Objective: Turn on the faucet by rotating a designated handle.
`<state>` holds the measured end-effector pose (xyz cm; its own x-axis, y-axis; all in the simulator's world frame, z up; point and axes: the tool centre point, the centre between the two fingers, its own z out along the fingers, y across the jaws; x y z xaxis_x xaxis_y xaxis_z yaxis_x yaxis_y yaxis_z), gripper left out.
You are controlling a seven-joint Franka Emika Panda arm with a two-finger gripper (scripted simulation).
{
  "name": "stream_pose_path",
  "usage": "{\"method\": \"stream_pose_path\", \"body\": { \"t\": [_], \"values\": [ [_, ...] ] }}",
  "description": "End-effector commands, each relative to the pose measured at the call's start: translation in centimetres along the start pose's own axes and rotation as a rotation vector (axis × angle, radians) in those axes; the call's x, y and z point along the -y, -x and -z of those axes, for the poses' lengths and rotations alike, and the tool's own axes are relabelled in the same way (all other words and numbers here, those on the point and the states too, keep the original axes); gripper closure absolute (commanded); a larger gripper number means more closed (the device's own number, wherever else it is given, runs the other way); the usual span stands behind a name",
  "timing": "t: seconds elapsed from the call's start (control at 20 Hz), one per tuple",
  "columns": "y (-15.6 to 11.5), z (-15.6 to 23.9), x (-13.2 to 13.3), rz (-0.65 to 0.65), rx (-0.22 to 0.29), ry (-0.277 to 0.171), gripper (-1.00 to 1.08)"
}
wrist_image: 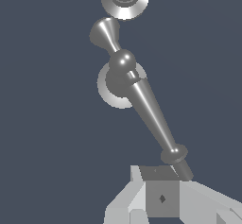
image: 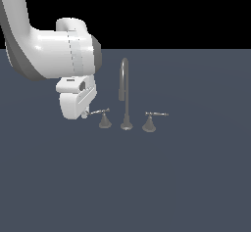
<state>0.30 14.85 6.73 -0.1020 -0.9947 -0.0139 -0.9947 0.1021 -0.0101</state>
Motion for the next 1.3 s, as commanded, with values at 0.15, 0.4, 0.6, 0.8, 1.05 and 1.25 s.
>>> {"method": "stream_pose_path", "body": {
  "t": [0.15,0.4,0.6,0.8,1.05,1.25],
  "values": [
    [-2.3,-0.1,-1.6,-0.026,-0.014,0.009,1.08],
    [-2.0,0.0,-1.9,-0.009,-0.006,0.004,1.08],
    [-3.7,0.0,-2.7,-0.016,-0.009,0.006,1.08],
    [-5.5,-0.1,-3.4,-0.022,-0.012,0.009,1.08],
    [-4.9,0.1,-3.4,0.004,-0.004,0.005,1.08],
    [-7.8,0.0,-2.7,-0.011,-0.009,0.007,1.08]
  ]
}}
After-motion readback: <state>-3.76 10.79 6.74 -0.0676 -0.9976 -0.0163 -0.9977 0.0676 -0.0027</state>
